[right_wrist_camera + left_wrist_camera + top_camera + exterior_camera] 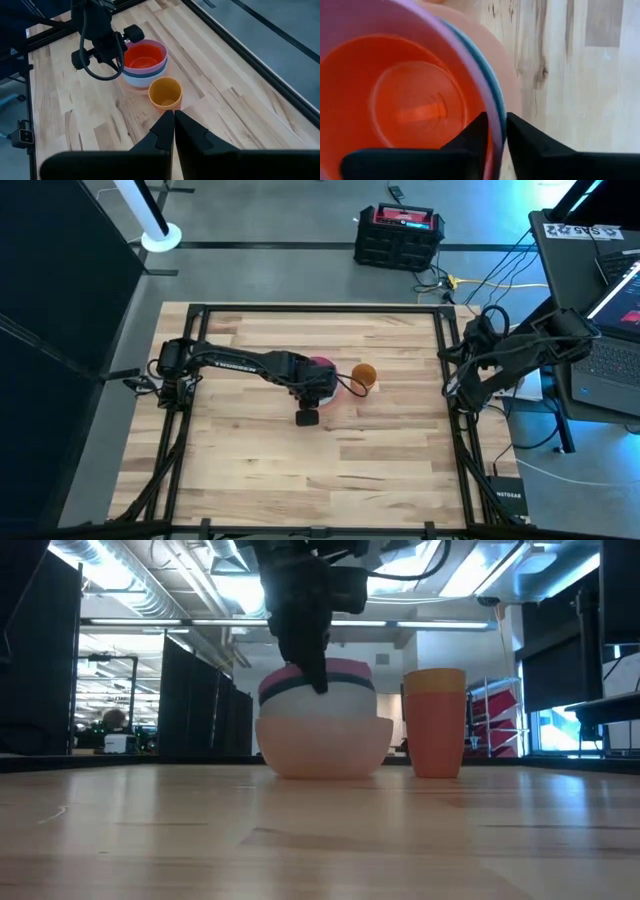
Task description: Nest bowls inside each other
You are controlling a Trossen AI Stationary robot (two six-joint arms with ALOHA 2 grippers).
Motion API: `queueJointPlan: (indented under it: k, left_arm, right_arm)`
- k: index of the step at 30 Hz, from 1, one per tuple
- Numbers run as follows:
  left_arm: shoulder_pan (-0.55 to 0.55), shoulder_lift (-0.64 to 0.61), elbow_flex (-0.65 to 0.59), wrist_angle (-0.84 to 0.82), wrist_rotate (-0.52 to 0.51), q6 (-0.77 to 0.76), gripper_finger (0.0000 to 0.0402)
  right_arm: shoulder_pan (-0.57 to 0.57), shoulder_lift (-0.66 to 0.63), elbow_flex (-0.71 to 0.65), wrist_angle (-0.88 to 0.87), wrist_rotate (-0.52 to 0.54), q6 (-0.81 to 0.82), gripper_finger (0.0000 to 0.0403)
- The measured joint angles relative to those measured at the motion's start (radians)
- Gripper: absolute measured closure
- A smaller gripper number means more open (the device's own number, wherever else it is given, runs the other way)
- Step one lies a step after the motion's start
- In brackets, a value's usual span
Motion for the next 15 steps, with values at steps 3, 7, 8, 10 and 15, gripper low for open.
queueJointPlan:
  k: [3, 7, 8, 10, 15]
  left_arm:
    - [0.000, 0.000, 0.000, -0.001, 0.001, -0.001, 0.0308]
    - [0.000, 0.000, 0.034, -0.048, 0.005, -0.001, 0.0277]
    - [0.000, -0.001, 0.051, -0.064, 0.005, 0.000, 0.0271]
    - [-0.010, -0.015, 0.083, -0.089, -0.001, 0.000, 0.0279]
    - [-0.045, -0.062, 0.157, -0.138, -0.019, -0.004, 0.0315]
  right_arm:
    - [0.000, 0.000, 0.000, 0.000, 0.000, 0.000, 0.0403]
    - [0.000, 0.000, 0.000, 0.000, 0.000, 0.000, 0.0403]
    - [0.000, 0.000, 0.000, 0.000, 0.000, 0.000, 0.0403]
    - [0.000, 0.000, 0.000, 0.000, 0.000, 0.001, 0.0403]
    - [0.000, 0.000, 0.000, 0.000, 0.001, 0.005, 0.0403]
